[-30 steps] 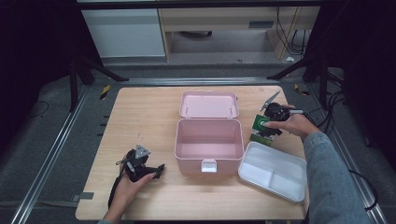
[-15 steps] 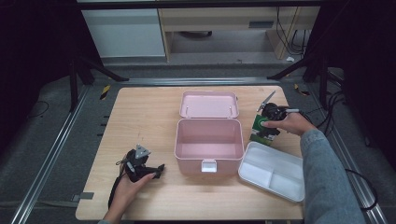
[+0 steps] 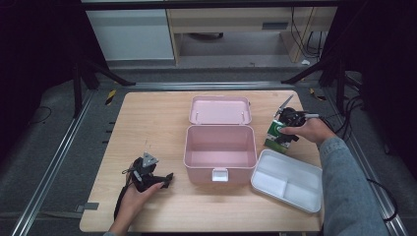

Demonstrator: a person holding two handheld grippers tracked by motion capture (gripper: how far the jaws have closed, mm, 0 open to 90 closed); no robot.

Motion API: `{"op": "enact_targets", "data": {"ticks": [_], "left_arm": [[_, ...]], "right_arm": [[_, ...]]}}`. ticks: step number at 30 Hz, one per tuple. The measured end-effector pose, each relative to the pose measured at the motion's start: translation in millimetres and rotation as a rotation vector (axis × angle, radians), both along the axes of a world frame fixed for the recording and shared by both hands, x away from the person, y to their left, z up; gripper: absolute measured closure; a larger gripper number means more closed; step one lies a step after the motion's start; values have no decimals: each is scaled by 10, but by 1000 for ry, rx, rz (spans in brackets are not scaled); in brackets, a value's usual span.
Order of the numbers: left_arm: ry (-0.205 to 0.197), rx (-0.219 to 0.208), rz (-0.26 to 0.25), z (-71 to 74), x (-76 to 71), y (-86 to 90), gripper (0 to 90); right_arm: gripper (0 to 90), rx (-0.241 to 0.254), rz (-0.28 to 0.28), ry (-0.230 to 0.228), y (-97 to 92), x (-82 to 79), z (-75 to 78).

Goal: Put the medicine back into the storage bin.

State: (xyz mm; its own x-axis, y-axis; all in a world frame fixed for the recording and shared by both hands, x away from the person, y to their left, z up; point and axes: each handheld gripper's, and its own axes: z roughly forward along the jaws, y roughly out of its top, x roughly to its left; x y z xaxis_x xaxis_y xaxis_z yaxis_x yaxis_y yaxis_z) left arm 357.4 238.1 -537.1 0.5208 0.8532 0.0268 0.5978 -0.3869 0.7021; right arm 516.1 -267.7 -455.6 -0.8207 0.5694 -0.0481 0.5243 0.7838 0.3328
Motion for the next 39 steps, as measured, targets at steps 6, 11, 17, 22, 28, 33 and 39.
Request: {"op": "enact_targets", "data": {"ticks": [6,11,17,22,28,33,39], "left_arm": [[-1,2,0,0,0,0,17],[-3,0,4,-1,-2,-2,17],[-3,0,6,-1,-4,-3,17],[-4,0,6,-1,-3,-2,17],[-4,0,7,-1,-5,-3,17],[-5,-2,8,-2,-5,-4,17],[-5,-2,8,-2,-5,-4,17]], "right_arm": [[167,53,-39,-52,-88,-117,234],[168,61,-44,-80,-108,-253,409],[169,75,-54,-111,-147,-375,597],[169,80,-52,-130,-153,-445,751],[170,69,-45,-149,-103,-502,927],[171,72,-28,-172,7,-562,1161],[171,64,8,-184,160,-605,1321]]}}
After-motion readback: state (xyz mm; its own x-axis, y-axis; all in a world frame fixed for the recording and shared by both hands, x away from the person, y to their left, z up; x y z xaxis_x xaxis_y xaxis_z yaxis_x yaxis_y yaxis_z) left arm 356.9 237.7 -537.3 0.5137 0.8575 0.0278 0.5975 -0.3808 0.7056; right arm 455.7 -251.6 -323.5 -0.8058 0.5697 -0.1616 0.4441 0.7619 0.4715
